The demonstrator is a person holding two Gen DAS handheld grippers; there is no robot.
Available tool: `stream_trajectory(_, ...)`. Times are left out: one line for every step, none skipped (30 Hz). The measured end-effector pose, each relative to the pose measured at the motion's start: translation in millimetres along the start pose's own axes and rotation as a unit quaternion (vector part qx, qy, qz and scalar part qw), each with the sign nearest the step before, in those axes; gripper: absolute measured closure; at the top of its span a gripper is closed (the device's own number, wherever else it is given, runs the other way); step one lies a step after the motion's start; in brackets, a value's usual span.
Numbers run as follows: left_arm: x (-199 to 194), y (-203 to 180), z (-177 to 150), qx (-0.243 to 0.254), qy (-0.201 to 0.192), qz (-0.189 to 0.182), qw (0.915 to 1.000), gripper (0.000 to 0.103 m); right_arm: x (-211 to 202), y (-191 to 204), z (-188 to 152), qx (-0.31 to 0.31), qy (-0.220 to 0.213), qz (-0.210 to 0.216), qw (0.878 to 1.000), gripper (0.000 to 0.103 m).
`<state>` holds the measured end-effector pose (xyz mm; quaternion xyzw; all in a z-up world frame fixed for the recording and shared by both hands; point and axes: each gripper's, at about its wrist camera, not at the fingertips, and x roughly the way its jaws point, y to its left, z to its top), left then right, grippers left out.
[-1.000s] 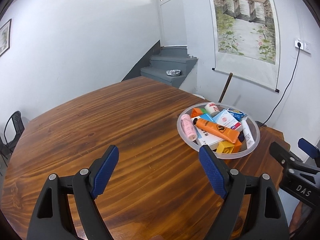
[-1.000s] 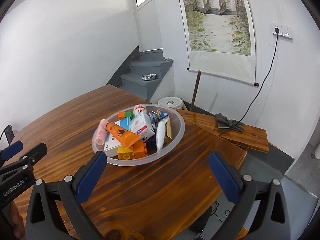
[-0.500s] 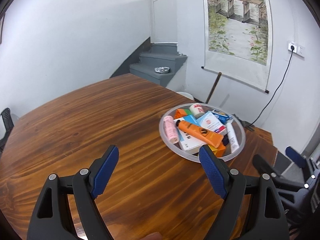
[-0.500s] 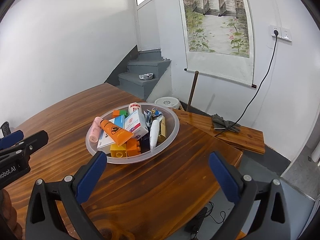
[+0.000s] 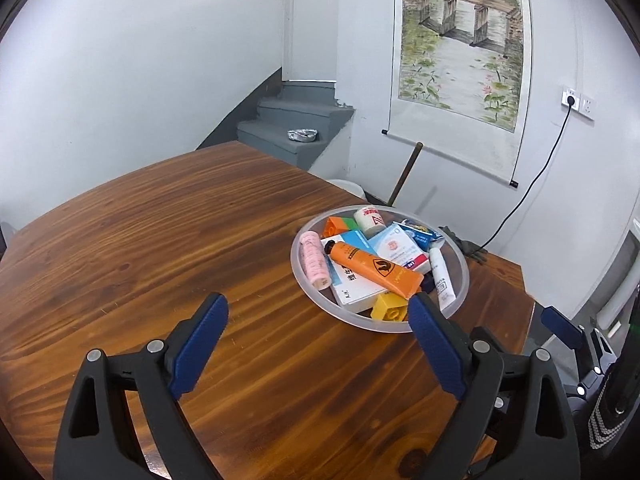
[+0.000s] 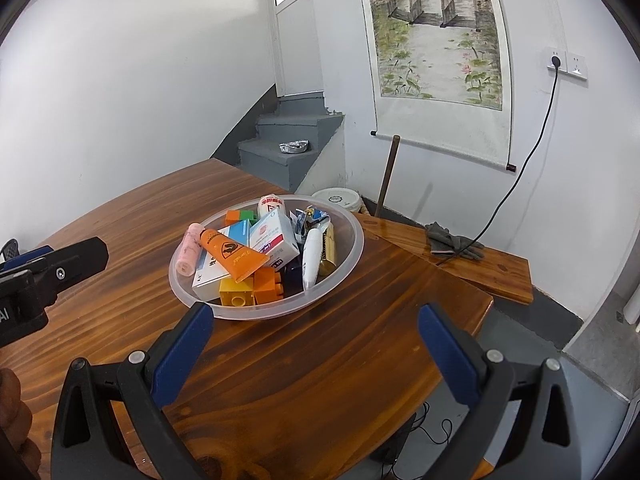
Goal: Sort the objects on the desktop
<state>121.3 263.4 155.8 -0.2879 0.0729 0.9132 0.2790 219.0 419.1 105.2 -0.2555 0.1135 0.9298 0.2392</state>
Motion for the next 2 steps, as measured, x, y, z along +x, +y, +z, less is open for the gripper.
stream_trajectory(0.5,0.1,-0.5,0.002,0.002,-0.002,1.0,0.009,0.9,-0.1,-0.1,0.002,0.001,0.001,1.0,0.0)
stream_trajectory(1.2,0.9,-0.7,0.004,0.004,-0.003,1.0,0.009,1.4,0.0,-0.3,0.003,0.002,0.002,1.0,0.0)
